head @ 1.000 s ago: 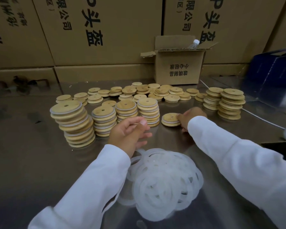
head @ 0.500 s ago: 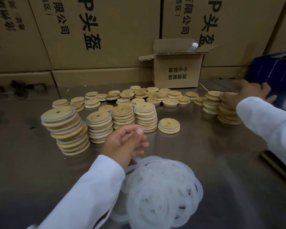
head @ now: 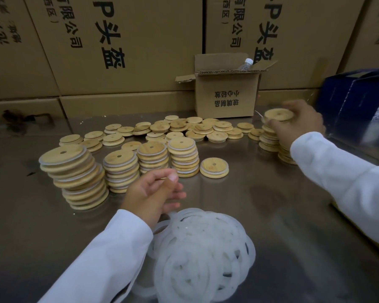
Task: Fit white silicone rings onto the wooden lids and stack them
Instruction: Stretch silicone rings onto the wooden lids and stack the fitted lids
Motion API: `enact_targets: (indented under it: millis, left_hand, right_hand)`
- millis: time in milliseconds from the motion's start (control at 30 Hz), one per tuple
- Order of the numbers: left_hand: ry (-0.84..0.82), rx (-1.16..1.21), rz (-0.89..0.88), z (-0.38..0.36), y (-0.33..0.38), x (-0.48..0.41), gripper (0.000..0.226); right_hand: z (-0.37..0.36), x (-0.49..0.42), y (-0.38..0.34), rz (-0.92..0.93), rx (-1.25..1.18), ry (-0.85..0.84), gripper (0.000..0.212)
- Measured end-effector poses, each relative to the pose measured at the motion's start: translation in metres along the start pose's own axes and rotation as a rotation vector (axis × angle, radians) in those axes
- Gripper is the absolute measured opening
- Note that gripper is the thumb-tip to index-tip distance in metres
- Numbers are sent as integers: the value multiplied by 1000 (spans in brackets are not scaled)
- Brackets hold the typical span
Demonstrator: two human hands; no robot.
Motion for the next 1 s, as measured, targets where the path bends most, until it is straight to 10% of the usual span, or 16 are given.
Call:
enact_targets:
  millis: [433, 1000]
  left_hand:
    - [-7, 114, 222, 1, 9, 1, 25]
    - [64, 47, 156, 8, 1, -5, 6]
  right_hand:
    - [0, 180, -79, 546, -410, -477, 57]
    - [-6, 141, -33, 251, -208, -1012, 8]
Point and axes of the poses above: each hand's wrist, its own x-axis away from the middle knuckle, its own z-axis out of the back of the hand, y = z × x, the point moved 2 cm from there along -x, towards the middle knuckle, and after that the axes turned 10 degrees about y, right-handed, at the moved point
